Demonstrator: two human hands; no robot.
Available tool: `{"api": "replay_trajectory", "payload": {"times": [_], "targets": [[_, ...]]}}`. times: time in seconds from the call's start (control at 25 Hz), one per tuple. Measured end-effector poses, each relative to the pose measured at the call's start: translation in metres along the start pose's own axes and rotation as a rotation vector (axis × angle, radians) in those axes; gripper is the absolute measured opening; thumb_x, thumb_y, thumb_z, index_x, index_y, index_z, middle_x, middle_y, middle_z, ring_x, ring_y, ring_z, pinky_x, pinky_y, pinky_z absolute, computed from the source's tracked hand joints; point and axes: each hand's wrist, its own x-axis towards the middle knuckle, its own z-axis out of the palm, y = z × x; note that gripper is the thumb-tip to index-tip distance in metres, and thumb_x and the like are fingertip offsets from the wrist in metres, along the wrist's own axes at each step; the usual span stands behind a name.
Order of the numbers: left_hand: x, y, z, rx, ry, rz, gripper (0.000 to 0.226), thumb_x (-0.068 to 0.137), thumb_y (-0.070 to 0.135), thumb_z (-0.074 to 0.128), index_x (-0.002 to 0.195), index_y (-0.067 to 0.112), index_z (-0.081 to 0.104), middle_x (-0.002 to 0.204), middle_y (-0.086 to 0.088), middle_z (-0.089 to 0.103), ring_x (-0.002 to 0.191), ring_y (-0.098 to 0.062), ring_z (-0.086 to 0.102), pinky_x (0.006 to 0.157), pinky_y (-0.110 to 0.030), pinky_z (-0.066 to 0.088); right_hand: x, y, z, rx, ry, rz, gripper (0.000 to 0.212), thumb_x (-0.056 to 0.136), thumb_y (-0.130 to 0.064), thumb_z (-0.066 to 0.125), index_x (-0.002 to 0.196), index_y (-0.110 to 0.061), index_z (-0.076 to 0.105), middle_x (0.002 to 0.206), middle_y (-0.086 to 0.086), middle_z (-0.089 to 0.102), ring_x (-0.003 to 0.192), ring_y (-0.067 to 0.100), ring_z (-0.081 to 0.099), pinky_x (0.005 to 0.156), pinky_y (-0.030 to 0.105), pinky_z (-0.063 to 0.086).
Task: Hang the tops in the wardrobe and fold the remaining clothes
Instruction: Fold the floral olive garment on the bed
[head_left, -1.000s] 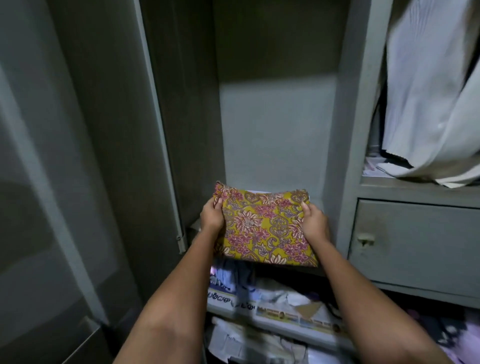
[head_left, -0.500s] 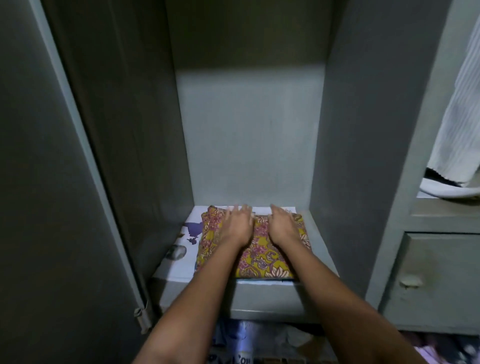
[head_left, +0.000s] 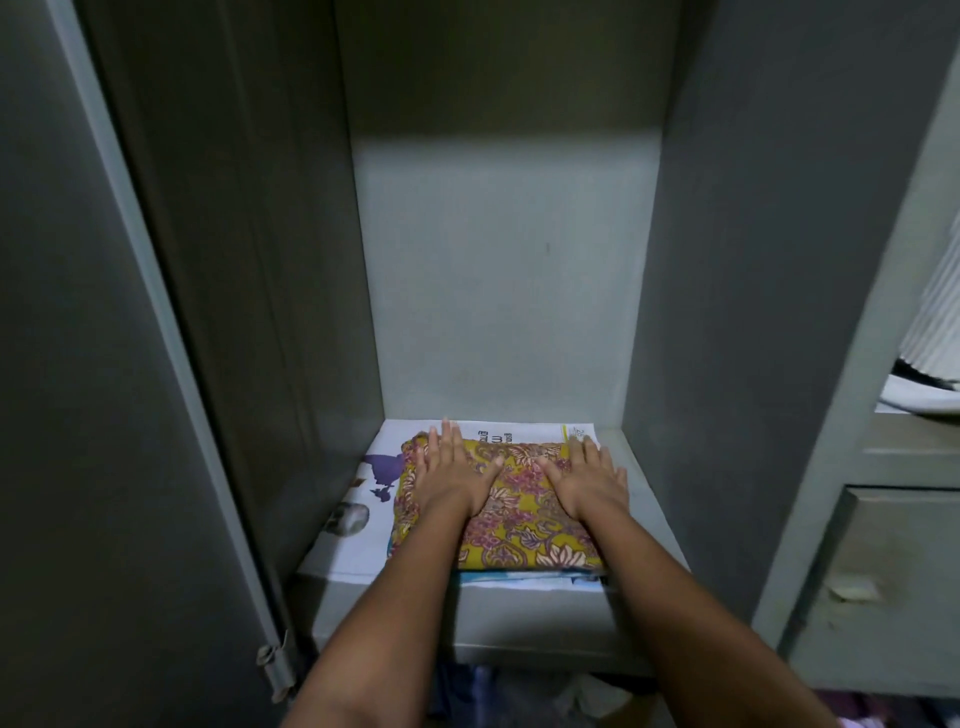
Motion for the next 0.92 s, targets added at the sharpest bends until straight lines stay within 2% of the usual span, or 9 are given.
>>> {"api": "replay_trajectory", "payload": {"times": [0.12,0.28,0.36,0.56,0.64,0.72,0.8,0.84,0.92], "targets": [[-0.004,-0.003,-0.007,-0.15,-0.027,-0.04,0.093,0.089,0.073,0.016,0.15,0.01,-0.015,0.157,-0.006,-0.024,0.146,-0.021,-0.017,0.12,-0.039,-0.005,-0.003,0.012,-0.008,0.152,-0.068,0.107,0.082,0.091,-0.07,0.024,0.153,-0.024,0.0,0.16,0.007,0.013,0.146,0.028,0.013,0.117,0.047,0.004],[0.005,0.0,-0.059,-0.297,-0.091,-0.046,0.08,0.096,0.061,0.014,0.152,0.004,0.006,0.159,-0.016,0.003,0.147,-0.031,0.005,0.119,-0.045,0.008,0.001,0.008,-0.045,0.213,-0.117,0.153,0.087,0.091,-0.07,0.023,0.153,-0.013,0.006,0.16,0.011,0.01,0.146,0.032,0.01,0.118,0.048,0.007],[0.007,0.005,-0.1,-0.467,-0.013,-0.032,0.076,0.097,0.059,0.013,0.152,0.006,0.011,0.158,-0.017,0.011,0.146,-0.032,0.009,0.119,-0.045,0.007,-0.005,-0.006,-0.081,0.385,-0.069,0.094,0.087,0.093,-0.066,0.027,0.152,-0.007,0.005,0.159,0.015,0.011,0.146,0.033,0.013,0.118,0.046,0.012],[-0.061,0.018,-0.153,-0.932,0.156,0.098,0.074,0.093,0.067,0.013,0.153,0.024,0.016,0.159,0.0,0.013,0.147,-0.021,0.012,0.119,-0.043,0.009,-0.065,-0.023,-0.14,0.739,0.012,-0.096,0.081,0.097,-0.058,0.031,0.152,-0.004,0.006,0.16,0.011,0.01,0.146,0.029,0.013,0.117,0.04,0.013],[-0.095,0.012,-0.142,-0.931,0.152,0.11,0.073,0.095,0.065,0.013,0.152,0.021,0.02,0.159,-0.002,0.017,0.146,-0.02,0.016,0.12,-0.042,0.01,-0.107,-0.013,-0.135,0.797,-0.028,-0.13,0.08,0.096,-0.057,0.033,0.152,-0.005,0.008,0.159,0.011,0.011,0.146,0.027,0.014,0.117,0.039,0.013],[-0.133,0.006,-0.122,-1.033,0.119,0.049,0.084,0.088,0.075,0.019,0.148,0.017,0.033,0.153,-0.005,0.033,0.141,-0.021,0.032,0.118,-0.042,0.023,-0.153,0.005,-0.12,0.871,-0.067,-0.123,0.076,0.098,-0.052,0.034,0.151,-0.003,0.01,0.157,0.015,0.017,0.144,0.028,0.021,0.115,0.038,0.019],[-0.176,0.004,-0.097,-1.207,0.082,-0.03,0.081,0.089,0.073,0.026,0.132,0.009,0.052,0.128,-0.011,0.06,0.115,-0.023,0.058,0.099,-0.036,0.049,-0.197,0.026,-0.102,0.927,-0.128,-0.102,0.071,0.1,-0.044,0.035,0.15,0.001,0.011,0.155,0.014,0.023,0.142,0.027,0.027,0.112,0.033,0.023],[-0.196,0.003,-0.083,-1.229,0.079,-0.044,0.076,0.092,0.068,0.027,0.127,0.007,0.054,0.118,-0.012,0.064,0.106,-0.022,0.061,0.09,-0.031,0.054,-0.22,0.038,-0.096,0.909,-0.145,-0.09,0.071,0.101,-0.043,0.035,0.15,0.002,0.011,0.156,0.013,0.022,0.143,0.025,0.025,0.112,0.031,0.021],[-0.222,-0.002,-0.057,-1.263,0.062,-0.053,0.095,0.081,0.082,0.027,0.138,0.01,0.046,0.134,-0.011,0.055,0.123,-0.022,0.052,0.106,-0.036,0.043,-0.258,0.056,-0.09,0.84,-0.12,-0.088,0.069,0.101,-0.042,0.033,0.149,0.003,0.014,0.157,0.014,0.02,0.144,0.025,0.022,0.113,0.03,0.018]]}}
